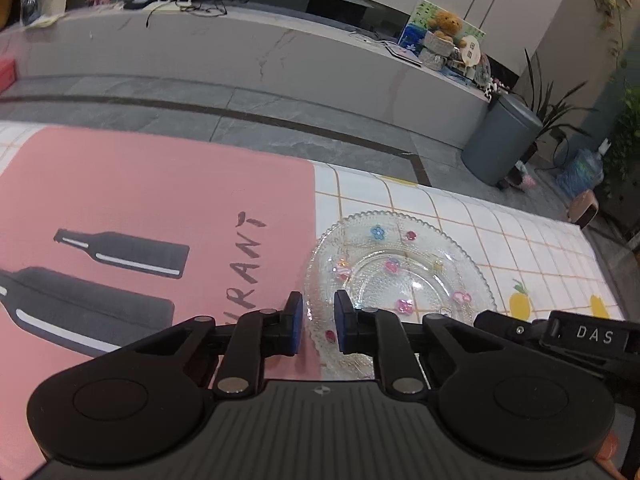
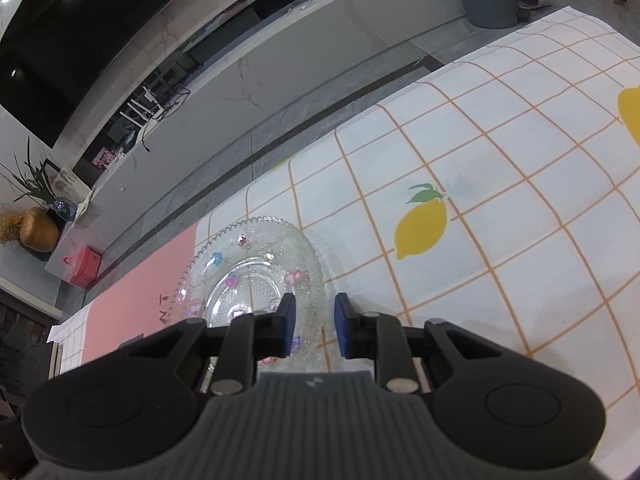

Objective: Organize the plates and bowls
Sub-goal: 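Close both grippers on the rim of the dotted glass plate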

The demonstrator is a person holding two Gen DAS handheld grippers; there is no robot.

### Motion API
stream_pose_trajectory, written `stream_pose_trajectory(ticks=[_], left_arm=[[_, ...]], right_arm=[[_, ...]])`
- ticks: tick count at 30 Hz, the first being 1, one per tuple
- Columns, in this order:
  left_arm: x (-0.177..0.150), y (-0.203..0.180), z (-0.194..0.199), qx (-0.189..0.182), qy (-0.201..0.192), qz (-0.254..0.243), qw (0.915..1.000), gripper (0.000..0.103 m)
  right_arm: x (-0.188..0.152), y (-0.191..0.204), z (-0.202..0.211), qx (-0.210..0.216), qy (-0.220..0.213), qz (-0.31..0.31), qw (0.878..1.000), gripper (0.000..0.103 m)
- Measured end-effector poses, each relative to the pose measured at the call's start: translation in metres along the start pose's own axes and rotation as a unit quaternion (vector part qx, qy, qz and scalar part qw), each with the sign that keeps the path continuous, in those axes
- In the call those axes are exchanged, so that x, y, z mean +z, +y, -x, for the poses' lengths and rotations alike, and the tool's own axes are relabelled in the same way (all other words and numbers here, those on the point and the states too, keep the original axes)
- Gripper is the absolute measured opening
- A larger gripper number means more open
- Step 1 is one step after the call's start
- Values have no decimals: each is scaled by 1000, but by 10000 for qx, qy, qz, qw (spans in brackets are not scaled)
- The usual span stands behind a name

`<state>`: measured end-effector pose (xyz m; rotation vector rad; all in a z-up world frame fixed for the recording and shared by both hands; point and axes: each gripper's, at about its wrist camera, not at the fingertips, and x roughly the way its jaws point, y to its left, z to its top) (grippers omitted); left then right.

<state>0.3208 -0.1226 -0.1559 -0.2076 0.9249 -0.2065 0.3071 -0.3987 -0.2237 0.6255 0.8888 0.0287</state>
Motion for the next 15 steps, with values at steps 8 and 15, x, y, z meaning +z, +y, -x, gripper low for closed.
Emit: stream_pose_trajectory(ticks=[8, 15], left_arm=[[3, -1, 2, 51, 67, 127, 9999, 14], [1, 0, 20, 41, 43, 171, 9998, 14]], right_arm=[[0, -2, 3, -5, 97, -82, 9999, 7], [-4, -1, 19, 143, 205, -105, 9996, 7]])
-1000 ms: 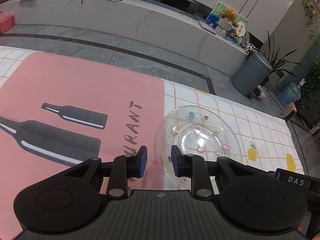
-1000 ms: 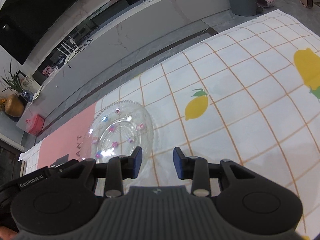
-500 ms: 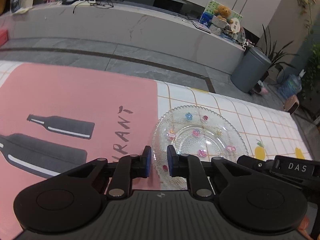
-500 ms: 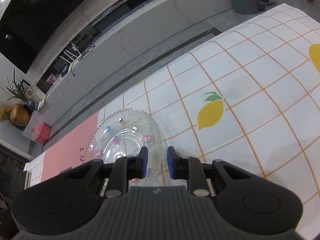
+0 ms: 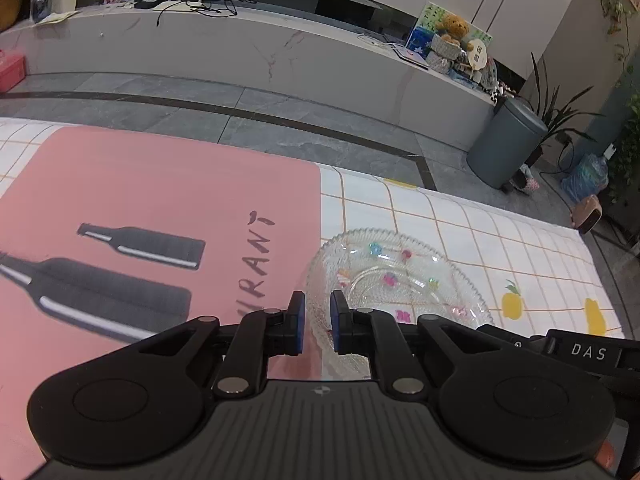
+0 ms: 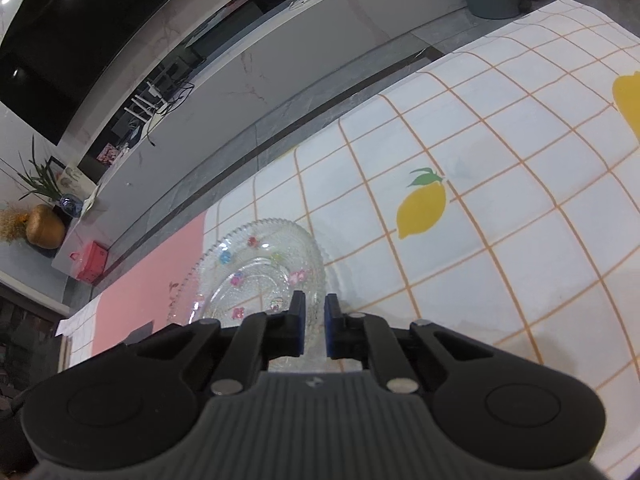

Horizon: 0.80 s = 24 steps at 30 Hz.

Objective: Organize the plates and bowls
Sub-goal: 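Close both grippers on the rim of the dotted glass plate, then lift the dotted glass plate and carry it over the plate stack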

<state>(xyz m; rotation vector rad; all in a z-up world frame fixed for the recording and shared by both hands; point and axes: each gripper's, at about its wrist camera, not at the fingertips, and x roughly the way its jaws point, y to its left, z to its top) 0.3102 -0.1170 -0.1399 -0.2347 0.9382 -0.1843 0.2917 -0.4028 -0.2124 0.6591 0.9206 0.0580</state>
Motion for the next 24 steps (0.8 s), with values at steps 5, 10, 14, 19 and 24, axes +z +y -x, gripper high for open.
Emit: stream_pose_trajectory(ticks=[5, 10, 14, 19, 24], left_arm=[[-5, 1, 23, -20, -24, 75, 10000, 14], [-18, -3, 57, -8, -215, 173, 9996, 14], [-32, -2, 88, -31, -335, 379, 9987, 13], [-52, 2, 130, -100, -452, 530, 9975, 12], [-77, 6, 166, -174, -482, 547, 9972, 12]], right_arm=[[-9, 4, 21, 114, 48, -41, 9999, 7], [-24, 10, 53, 261, -23, -3, 9997, 7], [-41, 14, 82, 386, -59, 23, 9992, 7], [-69, 16, 118, 537, -73, -13, 9985, 7], [-100, 16, 151, 665, -74, -8, 9978, 7]])
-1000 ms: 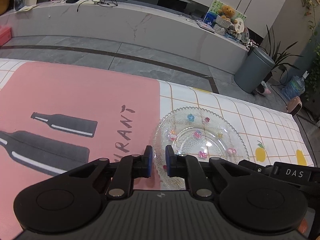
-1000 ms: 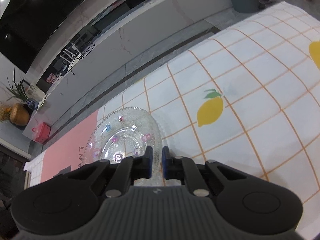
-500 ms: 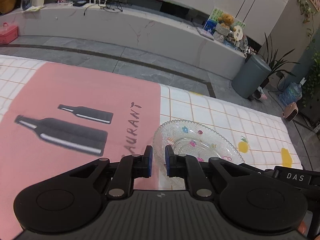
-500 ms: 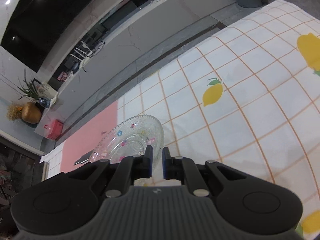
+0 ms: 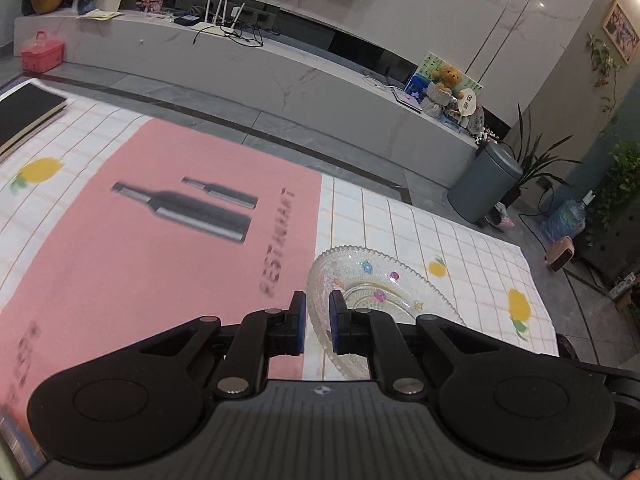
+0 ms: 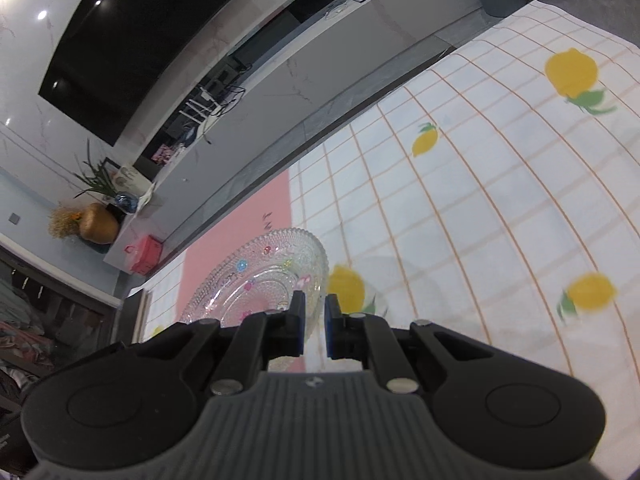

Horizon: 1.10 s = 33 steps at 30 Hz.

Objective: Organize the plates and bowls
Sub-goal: 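Lift the dotted glass plate and carry it over the plate stack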

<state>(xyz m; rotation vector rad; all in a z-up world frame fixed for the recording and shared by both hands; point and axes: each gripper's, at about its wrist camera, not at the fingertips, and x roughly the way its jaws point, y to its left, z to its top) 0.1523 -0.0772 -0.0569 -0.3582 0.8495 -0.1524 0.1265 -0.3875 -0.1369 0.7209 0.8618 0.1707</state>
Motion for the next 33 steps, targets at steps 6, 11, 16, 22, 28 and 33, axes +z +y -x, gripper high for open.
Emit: stream_pose_trajectory(ticks=[6, 11, 16, 22, 28, 33], left_arm=[[-28, 7, 40, -38, -34, -38, 10000, 12], [-51, 18, 64, -93, 7, -15, 10000, 12], [-75, 32, 78, -97, 97, 43, 9999, 12], [-105, 51, 84, -46, 339, 124, 9993, 12], [-120, 64, 81, 2, 492, 199, 9986, 12], [-127, 64, 74, 30, 557, 95, 9984, 12]], right_arm=[[-37, 0, 32, 102, 39, -38, 9999, 7], [-64, 2, 50, 145, 123, 34, 9998, 7], [-91, -3, 58, 116, 286, -2, 9995, 7], [-119, -8, 59, 47, 507, -26, 9987, 7], [-136, -12, 52, -120, 644, 78, 9978, 7], [-142, -16, 48, -263, 627, 182, 9975, 7]])
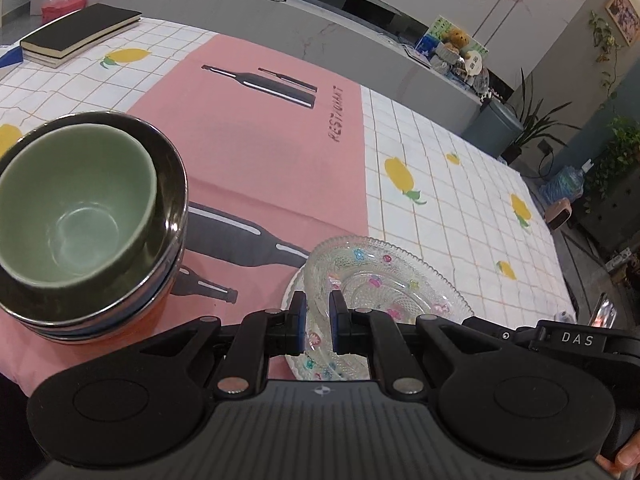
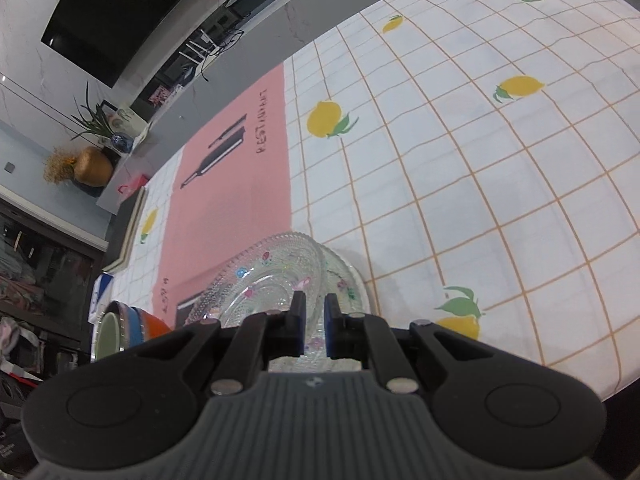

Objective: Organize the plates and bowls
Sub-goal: 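Lift the dotted glass plate and carry it over the plate stack, then lower the dotted glass plate onto the stacked plates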

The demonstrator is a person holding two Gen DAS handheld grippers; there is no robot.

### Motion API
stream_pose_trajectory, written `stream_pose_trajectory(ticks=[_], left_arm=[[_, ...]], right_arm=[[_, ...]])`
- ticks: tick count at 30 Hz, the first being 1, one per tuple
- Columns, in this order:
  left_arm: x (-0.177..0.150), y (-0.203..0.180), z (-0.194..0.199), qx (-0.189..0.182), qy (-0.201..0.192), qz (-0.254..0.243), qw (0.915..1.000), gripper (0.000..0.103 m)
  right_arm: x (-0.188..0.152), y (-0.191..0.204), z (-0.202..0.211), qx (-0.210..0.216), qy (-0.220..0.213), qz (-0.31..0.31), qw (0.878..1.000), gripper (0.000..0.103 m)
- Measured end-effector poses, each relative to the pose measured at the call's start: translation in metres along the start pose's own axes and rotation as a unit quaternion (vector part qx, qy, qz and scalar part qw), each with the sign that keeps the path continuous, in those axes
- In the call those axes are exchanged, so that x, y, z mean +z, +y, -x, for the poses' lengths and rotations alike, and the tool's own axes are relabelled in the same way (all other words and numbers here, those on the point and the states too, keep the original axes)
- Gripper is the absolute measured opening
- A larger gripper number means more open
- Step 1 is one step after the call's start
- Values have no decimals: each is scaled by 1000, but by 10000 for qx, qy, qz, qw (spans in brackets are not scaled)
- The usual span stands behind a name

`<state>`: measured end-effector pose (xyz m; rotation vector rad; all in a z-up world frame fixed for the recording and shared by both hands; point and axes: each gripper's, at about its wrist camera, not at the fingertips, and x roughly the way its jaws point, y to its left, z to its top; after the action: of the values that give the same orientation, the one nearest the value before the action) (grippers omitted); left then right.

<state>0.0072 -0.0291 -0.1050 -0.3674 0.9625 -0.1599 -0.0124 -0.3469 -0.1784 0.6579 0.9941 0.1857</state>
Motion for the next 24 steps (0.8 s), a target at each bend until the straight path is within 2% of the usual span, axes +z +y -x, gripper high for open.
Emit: stream_pose_trajectory(ticks=[7, 24], left_arm=[[-6, -1, -8, 146, 77, -180, 9997, 12], [-12, -6, -16, 410, 256, -509, 9975, 10]], right_arm=[[-4, -2, -8, -128, 45, 61, 9999, 7], [-13, 17, -13, -636, 37, 839, 9944, 7]])
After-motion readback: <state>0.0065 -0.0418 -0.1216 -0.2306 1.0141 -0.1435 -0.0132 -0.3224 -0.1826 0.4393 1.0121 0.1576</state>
